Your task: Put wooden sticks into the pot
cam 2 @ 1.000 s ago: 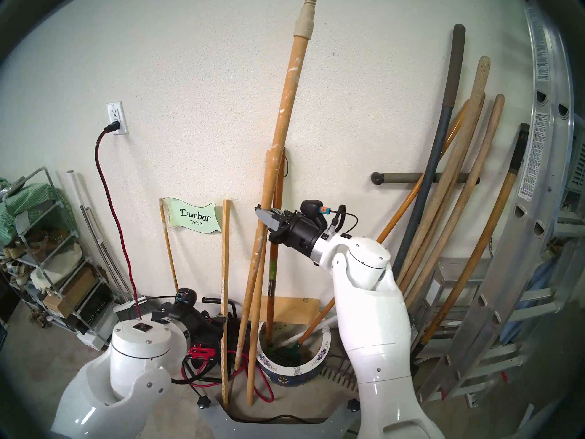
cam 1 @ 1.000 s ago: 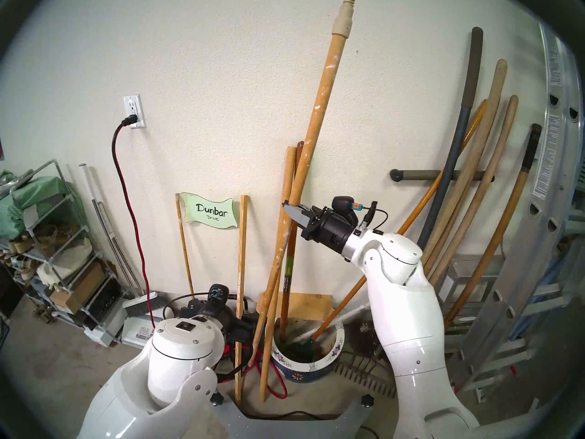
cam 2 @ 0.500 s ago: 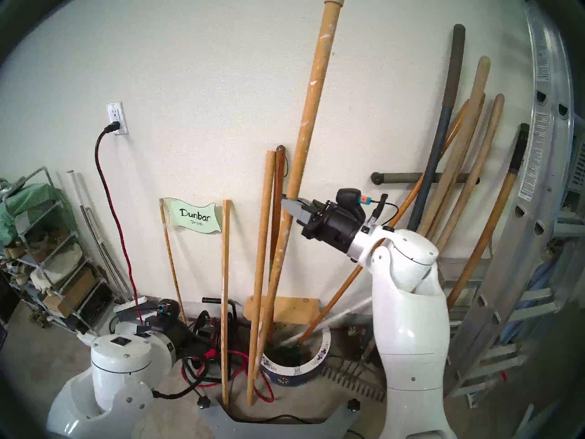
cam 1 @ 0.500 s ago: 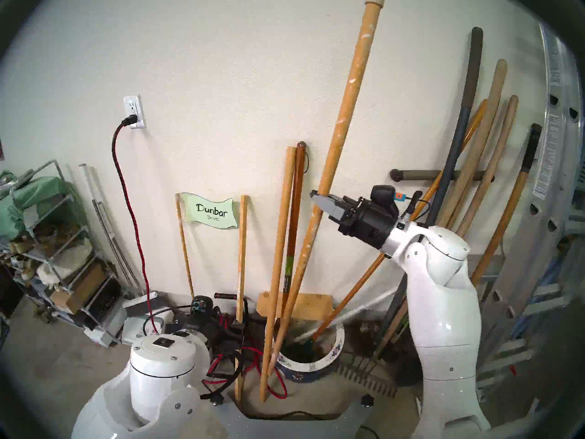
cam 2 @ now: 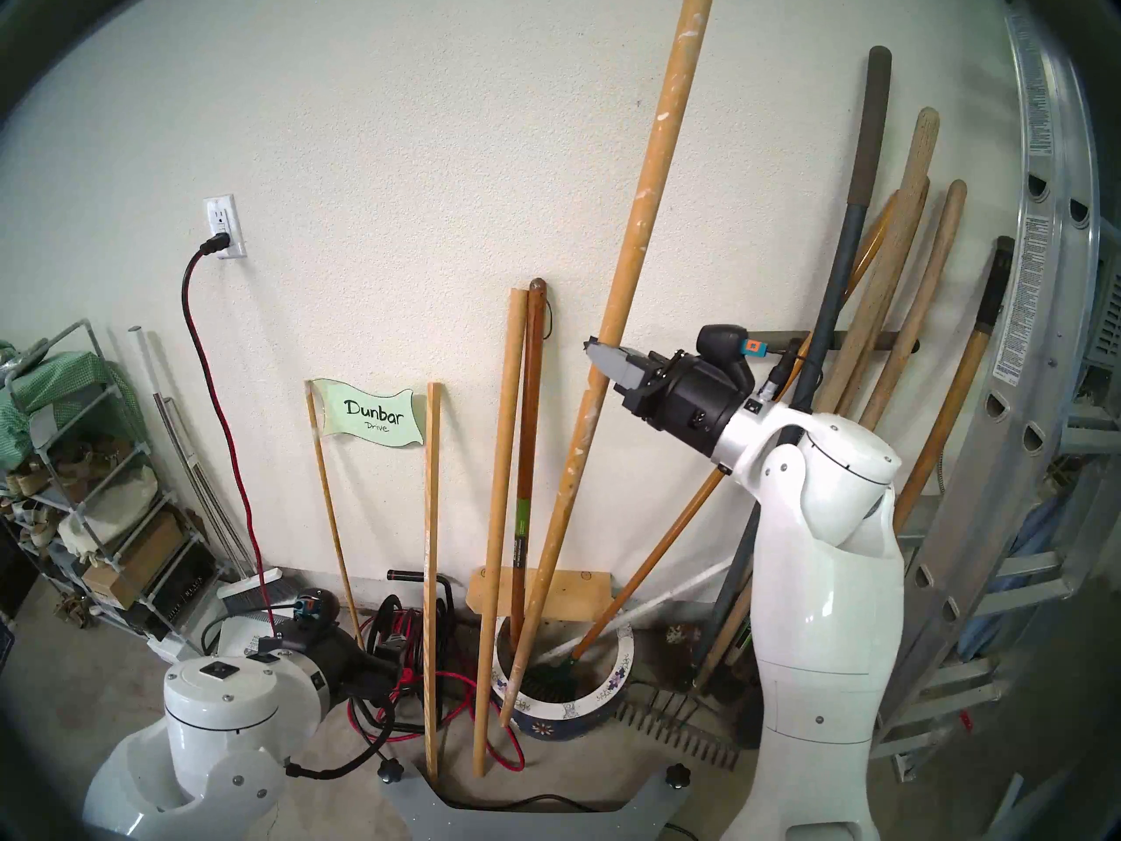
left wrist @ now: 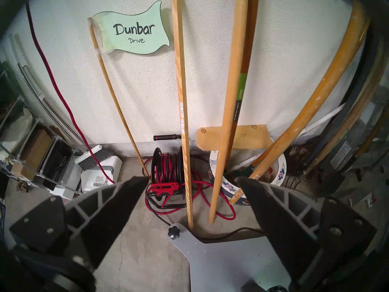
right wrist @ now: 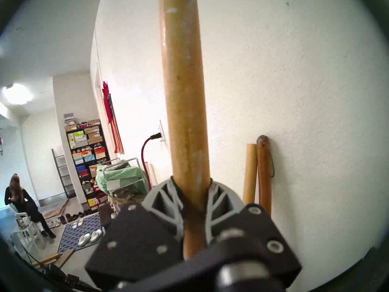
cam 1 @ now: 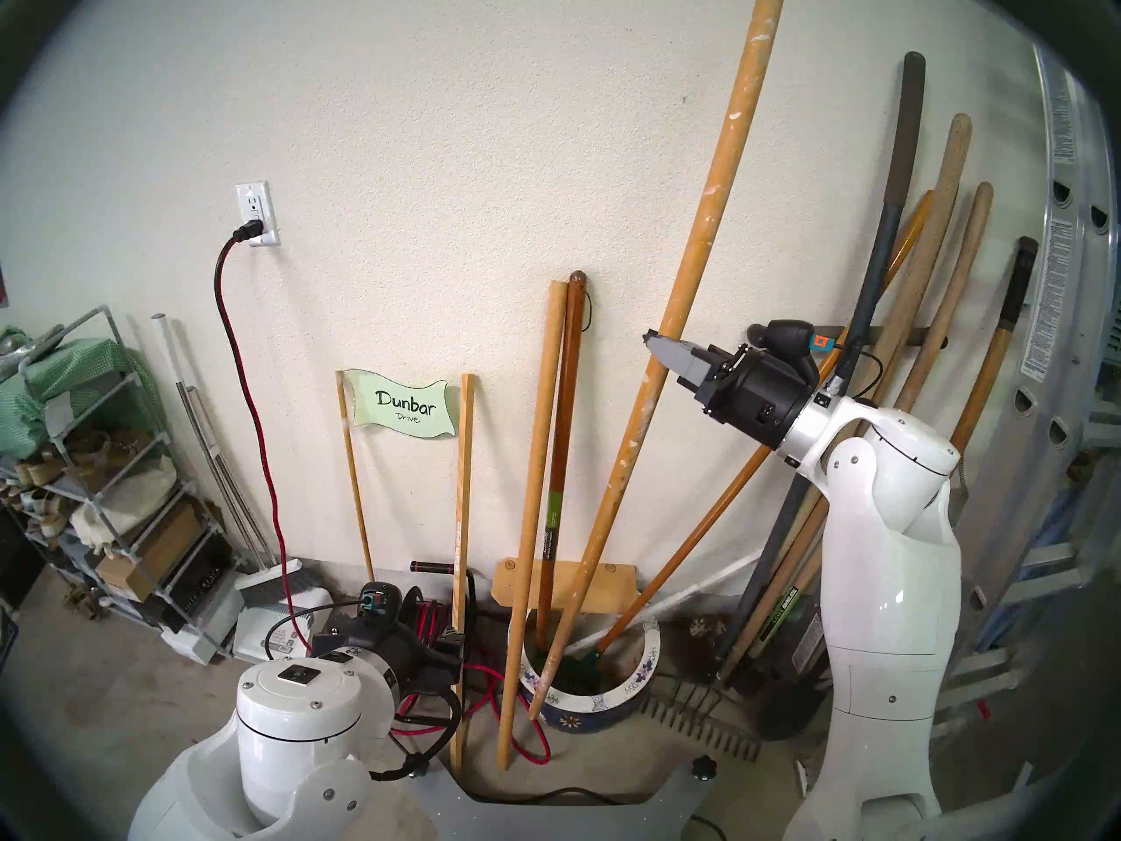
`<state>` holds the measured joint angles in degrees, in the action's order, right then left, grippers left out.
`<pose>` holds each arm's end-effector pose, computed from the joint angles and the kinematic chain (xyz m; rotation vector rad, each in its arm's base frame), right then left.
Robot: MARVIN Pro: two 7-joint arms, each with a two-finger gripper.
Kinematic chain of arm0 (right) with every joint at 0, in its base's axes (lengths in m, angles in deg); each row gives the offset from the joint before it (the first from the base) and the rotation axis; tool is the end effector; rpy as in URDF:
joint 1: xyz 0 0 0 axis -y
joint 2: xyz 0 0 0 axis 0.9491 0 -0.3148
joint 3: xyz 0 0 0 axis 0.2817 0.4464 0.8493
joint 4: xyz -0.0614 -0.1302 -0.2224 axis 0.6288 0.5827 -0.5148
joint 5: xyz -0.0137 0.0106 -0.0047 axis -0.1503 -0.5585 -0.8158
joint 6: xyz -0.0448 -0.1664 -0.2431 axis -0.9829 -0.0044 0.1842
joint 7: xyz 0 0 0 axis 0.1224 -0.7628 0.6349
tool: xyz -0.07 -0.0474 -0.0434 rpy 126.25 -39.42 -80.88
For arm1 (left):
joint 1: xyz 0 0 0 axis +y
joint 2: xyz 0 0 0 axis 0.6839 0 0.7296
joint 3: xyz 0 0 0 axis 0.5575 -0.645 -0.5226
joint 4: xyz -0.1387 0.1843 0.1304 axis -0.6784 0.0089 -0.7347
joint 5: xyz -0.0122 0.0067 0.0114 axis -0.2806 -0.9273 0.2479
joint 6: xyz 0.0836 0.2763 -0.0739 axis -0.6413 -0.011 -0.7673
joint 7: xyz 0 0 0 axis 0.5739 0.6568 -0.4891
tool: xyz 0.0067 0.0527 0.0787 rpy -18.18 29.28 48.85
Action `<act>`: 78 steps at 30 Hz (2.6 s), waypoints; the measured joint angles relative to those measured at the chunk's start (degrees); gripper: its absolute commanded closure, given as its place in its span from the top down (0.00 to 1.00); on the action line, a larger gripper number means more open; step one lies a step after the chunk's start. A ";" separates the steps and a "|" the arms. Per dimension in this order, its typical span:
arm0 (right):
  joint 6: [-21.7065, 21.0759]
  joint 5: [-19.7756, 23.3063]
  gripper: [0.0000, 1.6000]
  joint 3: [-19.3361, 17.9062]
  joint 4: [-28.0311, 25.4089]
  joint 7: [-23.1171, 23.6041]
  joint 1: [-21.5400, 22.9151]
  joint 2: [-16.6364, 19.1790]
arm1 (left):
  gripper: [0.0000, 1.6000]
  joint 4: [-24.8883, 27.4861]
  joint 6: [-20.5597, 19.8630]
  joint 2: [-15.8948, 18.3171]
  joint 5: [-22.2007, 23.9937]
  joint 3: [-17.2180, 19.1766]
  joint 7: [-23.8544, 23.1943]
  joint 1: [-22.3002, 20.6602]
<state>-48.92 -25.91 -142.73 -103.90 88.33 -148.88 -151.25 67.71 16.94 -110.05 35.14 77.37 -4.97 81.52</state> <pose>0.3825 0.0002 -0.0746 -1.5932 -0.4845 -1.6759 0.2133 -0.0155 -0.2441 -2.8387 0.1306 -1.2404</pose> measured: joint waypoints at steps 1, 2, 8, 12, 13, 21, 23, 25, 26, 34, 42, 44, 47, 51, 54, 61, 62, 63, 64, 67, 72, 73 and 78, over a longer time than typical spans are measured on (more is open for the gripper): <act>-0.56 0.05 0.00 -0.26 -0.11 -0.06 0.44 0.19 | 1.00 0.00 0.11 0.08 0.04 0.07 -0.10 0.12; -1.18 0.12 0.00 -0.57 -0.23 -0.11 0.90 0.40 | 1.00 0.00 0.24 0.17 0.07 0.14 -0.21 0.25; -4.10 0.62 0.00 -2.37 -1.07 -0.17 3.58 1.54 | 1.00 0.01 0.81 0.70 0.24 0.53 -0.75 0.92; -4.80 0.63 0.00 -2.97 -1.15 -0.26 4.57 2.05 | 1.00 0.01 1.11 1.03 0.22 0.64 -0.99 1.21; -4.98 0.58 0.00 -3.13 -1.14 -0.28 4.88 2.27 | 1.00 0.01 1.24 1.20 0.15 0.69 -1.13 1.32; -3.24 -1.75 0.00 -2.51 1.61 -0.90 4.99 3.48 | 1.00 0.02 2.50 2.43 -1.03 0.99 -2.30 2.10; -1.82 -2.55 0.00 -2.12 2.51 -1.00 4.53 3.58 | 1.00 0.02 2.91 2.67 -1.37 1.01 -2.56 2.29; -0.68 -3.11 0.00 -1.86 3.24 -1.08 4.17 3.64 | 1.00 0.02 3.28 2.83 -1.59 1.04 -2.78 2.45; 0.03 -3.41 0.00 -1.73 3.73 -1.11 3.96 3.65 | 1.00 0.02 3.55 2.92 -1.72 1.05 -2.92 2.55; 3.65 -5.97 0.00 -0.86 7.60 -1.89 2.97 3.65 | 1.00 0.03 5.46 3.50 -2.85 1.24 -3.95 3.47; 7.35 -10.38 0.00 2.48 12.78 -3.41 1.08 3.67 | 1.00 0.03 5.75 3.86 -3.35 1.37 -4.57 3.74; 9.00 -11.60 0.00 3.46 14.23 -3.93 0.60 3.57 | 1.00 0.03 5.87 3.97 -3.60 1.36 -4.67 3.81; 11.36 -13.20 0.00 4.62 16.23 -4.84 0.16 3.31 | 1.00 0.03 6.02 4.08 -3.95 1.27 -4.73 3.88; 14.95 -15.61 0.00 6.11 20.19 -6.81 0.26 2.78 | 1.00 0.03 6.40 4.09 -4.47 1.02 -4.76 4.03; 16.46 -16.80 0.00 6.75 23.01 -8.10 0.87 2.45 | 1.00 0.04 6.69 4.09 -4.75 0.87 -4.81 4.13; 19.37 -19.85 0.00 8.29 31.29 -11.95 3.83 1.52 | 1.00 0.04 7.35 4.48 -5.41 0.72 -5.45 4.40; 19.64 -20.16 0.00 8.42 32.37 -12.44 4.28 1.38 | 1.00 0.04 7.40 4.56 -5.52 0.70 -5.52 4.43; 20.04 -20.56 0.00 8.59 33.86 -13.09 4.91 1.18 | 1.00 0.04 7.44 4.70 -5.68 0.67 -5.62 4.46; 20.42 -20.89 0.00 8.74 35.20 -13.65 5.50 1.00 | 1.00 0.04 7.46 4.83 -5.86 0.63 -5.69 4.47; 21.10 -21.48 0.00 8.95 37.95 -14.84 6.72 0.59 | 1.00 0.04 7.53 5.12 -6.30 0.50 -5.86 4.50; 22.26 -22.37 0.00 8.96 43.79 -17.39 9.35 -0.31 | 1.00 0.04 7.76 5.82 -7.21 0.29 -6.28 4.60; 22.63 -22.44 0.00 8.84 45.18 -17.96 10.10 -0.53 | 1.00 0.04 7.84 6.00 -7.42 0.27 -6.42 4.63; 23.52 -22.14 0.00 7.79 50.55 -19.55 13.63 -1.23 | 1.00 0.05 8.31 6.61 -8.25 0.20 -6.89 4.79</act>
<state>-25.40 -48.05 -134.93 -53.35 68.77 -135.25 -152.48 67.75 25.25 -103.45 26.89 77.57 -11.86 86.31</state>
